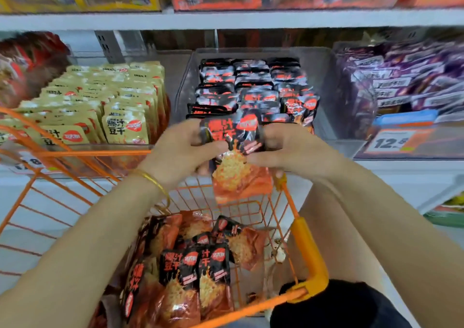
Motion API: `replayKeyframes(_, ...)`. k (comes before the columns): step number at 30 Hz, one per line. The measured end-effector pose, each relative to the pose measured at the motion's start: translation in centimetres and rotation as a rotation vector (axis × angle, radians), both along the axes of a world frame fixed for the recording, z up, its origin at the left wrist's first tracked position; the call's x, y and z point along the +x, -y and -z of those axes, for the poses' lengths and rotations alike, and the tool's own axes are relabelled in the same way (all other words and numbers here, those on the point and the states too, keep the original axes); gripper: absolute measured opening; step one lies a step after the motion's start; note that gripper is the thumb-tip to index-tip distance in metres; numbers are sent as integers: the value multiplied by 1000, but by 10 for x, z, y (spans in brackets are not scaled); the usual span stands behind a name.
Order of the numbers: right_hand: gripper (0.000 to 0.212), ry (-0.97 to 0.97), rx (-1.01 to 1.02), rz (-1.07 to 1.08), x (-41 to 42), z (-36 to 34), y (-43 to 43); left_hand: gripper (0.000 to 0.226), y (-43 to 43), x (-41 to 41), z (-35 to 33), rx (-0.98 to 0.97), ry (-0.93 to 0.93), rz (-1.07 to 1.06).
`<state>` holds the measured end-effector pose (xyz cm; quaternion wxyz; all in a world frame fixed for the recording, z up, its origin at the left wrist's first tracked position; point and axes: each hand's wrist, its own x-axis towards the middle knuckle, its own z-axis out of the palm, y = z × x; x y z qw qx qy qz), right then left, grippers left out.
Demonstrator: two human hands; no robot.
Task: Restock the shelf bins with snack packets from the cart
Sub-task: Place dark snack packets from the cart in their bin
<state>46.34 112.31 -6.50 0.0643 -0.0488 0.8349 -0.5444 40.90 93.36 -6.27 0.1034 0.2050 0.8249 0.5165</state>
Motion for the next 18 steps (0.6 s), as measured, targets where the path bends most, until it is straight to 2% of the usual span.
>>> replayKeyframes(2, 16, -72, -168, 123, 0, -10, -17, 19, -26, -7, -17, 73, -86, -26)
replayKeyframes(4, 17, -196, -321, 345, -7, -23, -40, 22, -54, -15, -27, 148, -184, -52)
replayKeyframes(6, 12, -354, -310, 545, -17, -30, -67, 31, -76, -20, -24, 2, -396, -13)
replayKeyframes(8, 23, -435, -23, 678, -29, -28, -90, 40, -89, -21, -10, -264, -600, 87)
replayKeyframes(9, 29, -420, 186, 718, -34, -23, -99, 48, -93, -21, -1, -370, -653, 132)
replayKeyframes(11, 28, -301, 523, 746, -47, -9, -110, 53, -97, -20, 13, -524, -707, 161)
replayKeyframes(13, 25, -143, 614, 662, -57, 5, -107, 47, -98, -21, 23, -646, -727, 162)
replayKeyframes(18, 27, 71, 699, 579, -76, 29, -112, 51, -95, -20, 27, -675, -747, 172)
